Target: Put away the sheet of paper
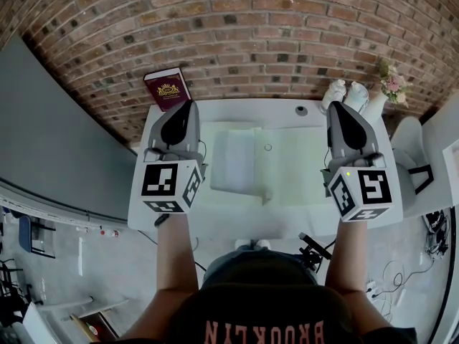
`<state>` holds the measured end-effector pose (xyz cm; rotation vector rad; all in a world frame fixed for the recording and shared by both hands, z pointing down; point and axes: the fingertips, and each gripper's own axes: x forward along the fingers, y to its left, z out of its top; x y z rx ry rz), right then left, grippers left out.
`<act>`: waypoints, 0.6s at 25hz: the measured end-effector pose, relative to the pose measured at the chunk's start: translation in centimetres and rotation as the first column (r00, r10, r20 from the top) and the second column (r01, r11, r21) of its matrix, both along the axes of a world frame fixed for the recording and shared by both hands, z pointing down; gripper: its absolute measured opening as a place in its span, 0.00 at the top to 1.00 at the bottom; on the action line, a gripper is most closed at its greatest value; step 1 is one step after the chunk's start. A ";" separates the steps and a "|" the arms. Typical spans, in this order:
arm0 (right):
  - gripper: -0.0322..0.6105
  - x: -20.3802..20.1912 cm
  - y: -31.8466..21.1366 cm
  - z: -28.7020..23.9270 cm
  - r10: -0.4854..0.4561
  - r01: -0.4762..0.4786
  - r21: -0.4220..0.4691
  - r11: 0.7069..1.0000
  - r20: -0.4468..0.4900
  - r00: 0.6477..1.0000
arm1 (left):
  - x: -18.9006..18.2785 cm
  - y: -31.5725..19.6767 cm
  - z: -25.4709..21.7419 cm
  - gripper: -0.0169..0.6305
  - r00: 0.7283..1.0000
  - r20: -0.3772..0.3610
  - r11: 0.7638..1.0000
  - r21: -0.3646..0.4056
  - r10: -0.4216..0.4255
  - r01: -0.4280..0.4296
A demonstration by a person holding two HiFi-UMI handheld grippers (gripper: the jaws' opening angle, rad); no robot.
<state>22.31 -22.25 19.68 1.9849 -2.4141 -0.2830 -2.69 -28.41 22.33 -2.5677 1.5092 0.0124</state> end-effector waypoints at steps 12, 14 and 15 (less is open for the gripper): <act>0.95 -0.5 0.5 -0.9 0.001 -0.001 0.001 1.000 -0.013 1.000 | 0.4 0.3 -1.2 0.99 1.000 -0.001 1.000 0.011 0.021 -0.021; 0.95 -0.5 0.5 -0.7 0.003 -0.003 0.000 1.000 -0.011 1.000 | 0.4 0.4 -1.1 0.99 1.000 0.000 1.000 0.006 0.021 -0.021; 0.95 -0.5 0.5 -0.7 0.003 -0.003 -0.001 1.000 -0.010 1.000 | 0.5 0.4 -1.0 0.99 1.000 0.001 1.000 0.003 0.022 -0.022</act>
